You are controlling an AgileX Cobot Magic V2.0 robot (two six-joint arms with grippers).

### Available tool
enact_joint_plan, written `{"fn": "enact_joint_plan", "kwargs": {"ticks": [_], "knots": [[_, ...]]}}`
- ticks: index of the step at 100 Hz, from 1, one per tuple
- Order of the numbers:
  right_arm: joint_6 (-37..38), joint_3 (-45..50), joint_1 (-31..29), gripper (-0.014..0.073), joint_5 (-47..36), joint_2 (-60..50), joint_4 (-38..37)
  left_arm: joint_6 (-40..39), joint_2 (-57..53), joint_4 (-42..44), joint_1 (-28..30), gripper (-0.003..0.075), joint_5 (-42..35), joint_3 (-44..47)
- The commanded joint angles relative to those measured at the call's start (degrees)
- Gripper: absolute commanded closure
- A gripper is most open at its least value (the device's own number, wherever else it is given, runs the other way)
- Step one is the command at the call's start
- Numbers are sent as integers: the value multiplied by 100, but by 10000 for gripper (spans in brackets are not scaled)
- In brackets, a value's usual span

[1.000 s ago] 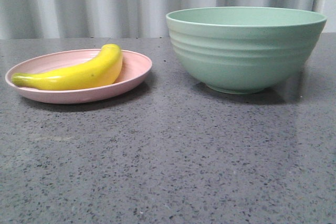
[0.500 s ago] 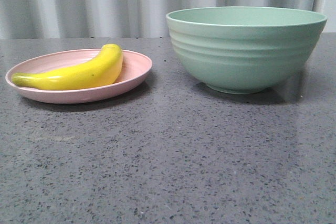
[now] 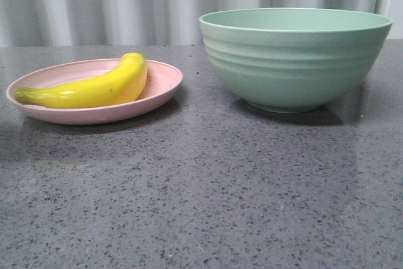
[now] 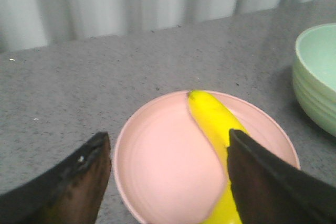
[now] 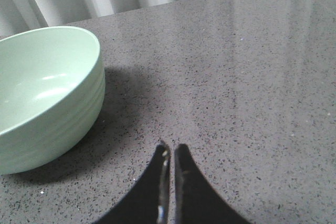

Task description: Transfer banana from pink plate to green bowl

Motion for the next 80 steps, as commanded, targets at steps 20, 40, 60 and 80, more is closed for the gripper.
{"fn": "enact_joint_plan", "kwargs": {"ticks": [20, 40, 60, 80], "knots": [[-21, -158, 13, 666, -473, 90, -23, 3, 1394, -109, -695, 284, 451, -1313], [-21, -158, 13, 666, -473, 90, -23, 17, 2309, -344, -807, 284, 1357, -2048], [-21, -158, 13, 666, -473, 90, -23, 42, 2994, -574, -807, 284, 2150, -2514], [-21, -158, 13, 666, -473, 90, -23, 56, 3286, -681, -807, 285, 2269, -2588]]}}
